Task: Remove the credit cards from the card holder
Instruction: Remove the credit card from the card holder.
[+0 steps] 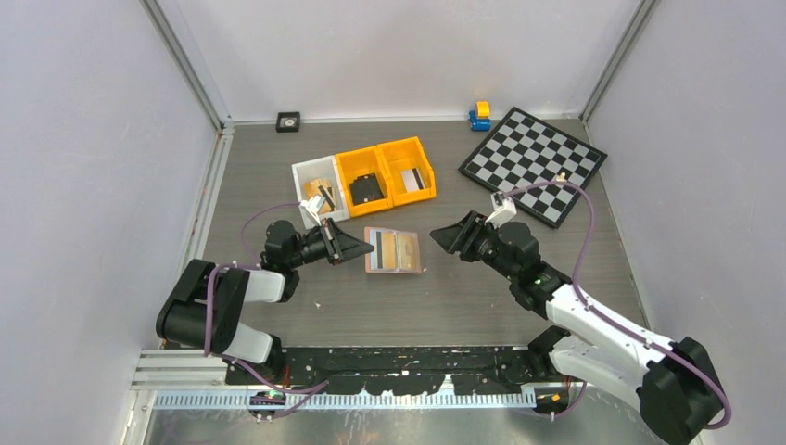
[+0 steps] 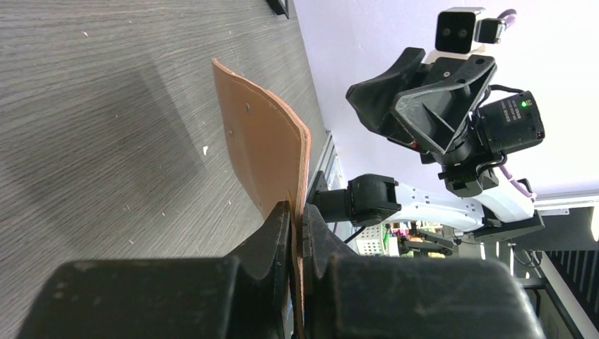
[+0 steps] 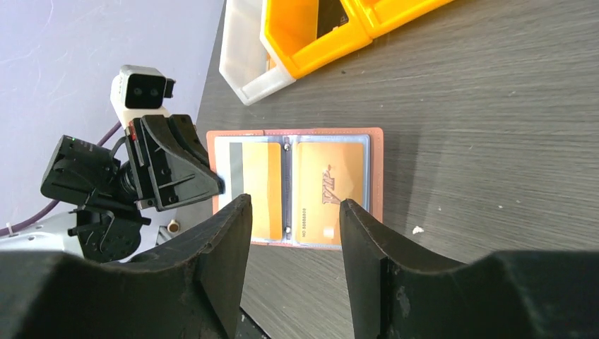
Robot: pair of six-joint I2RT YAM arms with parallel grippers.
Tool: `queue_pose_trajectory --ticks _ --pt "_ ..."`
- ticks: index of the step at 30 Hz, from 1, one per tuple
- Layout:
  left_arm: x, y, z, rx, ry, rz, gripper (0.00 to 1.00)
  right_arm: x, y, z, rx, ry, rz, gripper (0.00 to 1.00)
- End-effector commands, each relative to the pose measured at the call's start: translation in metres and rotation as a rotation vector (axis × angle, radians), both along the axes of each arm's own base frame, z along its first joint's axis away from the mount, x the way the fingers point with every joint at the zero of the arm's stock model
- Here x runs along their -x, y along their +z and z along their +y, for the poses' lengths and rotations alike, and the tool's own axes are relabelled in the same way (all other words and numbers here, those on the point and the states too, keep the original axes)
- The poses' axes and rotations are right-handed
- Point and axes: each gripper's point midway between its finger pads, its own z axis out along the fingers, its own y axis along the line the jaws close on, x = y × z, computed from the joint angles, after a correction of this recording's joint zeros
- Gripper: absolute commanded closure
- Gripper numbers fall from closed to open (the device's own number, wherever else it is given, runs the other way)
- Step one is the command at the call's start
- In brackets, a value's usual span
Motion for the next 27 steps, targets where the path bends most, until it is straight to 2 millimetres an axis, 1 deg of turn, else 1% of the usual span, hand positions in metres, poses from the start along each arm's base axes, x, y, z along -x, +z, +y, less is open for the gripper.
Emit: queue_pose_trajectory --ticks 1,2,3,5,7,9,13,20,24,27 --pt "-0.005 0.017 -0.002 0.027 -0.011 -0.075 1.00 -0.007 0.013 -0.016 0.038 -0.072 -0.068 0.46" --pt "-0.005 0.017 -0.002 0.028 -0.011 -0.074 1.00 -0.006 0.016 -0.014 0.028 -0.056 -0.083 0.45" --pt "-0.005 0.017 -0.003 0.030 -0.013 -0.071 1.00 -0.003 0.020 -0.008 0.011 -0.018 -0.099 0.45" --pt "-0.005 0.017 -0.003 0.034 -0.013 -0.070 1.00 0.006 0.030 0.011 -0.043 0.098 -0.126 0.46" --pt "-0.004 0.017 -0.003 0.040 -0.015 -0.067 1.00 0.012 0.034 0.029 -0.095 0.194 -0.127 0.48" --pt "-0.004 0.017 -0.003 0.048 -0.017 -0.065 1.00 0.013 0.027 0.041 -0.126 0.253 -0.096 0.50" --pt "-0.003 0.020 -0.004 0.079 -0.023 -0.058 1.00 0.017 0.023 0.061 -0.189 0.351 -0.057 0.54" --pt "-0.001 0.025 -0.008 0.126 -0.042 -0.058 1.00 0.019 0.017 0.078 -0.253 0.429 -0.019 0.56" --pt "0.000 0.027 -0.008 0.135 -0.047 -0.063 1.00 0.018 0.011 0.082 -0.257 0.438 0.004 0.57" --pt "0.001 0.029 -0.008 0.137 -0.049 -0.066 1.00 0.019 0.010 0.084 -0.274 0.451 0.011 0.56"
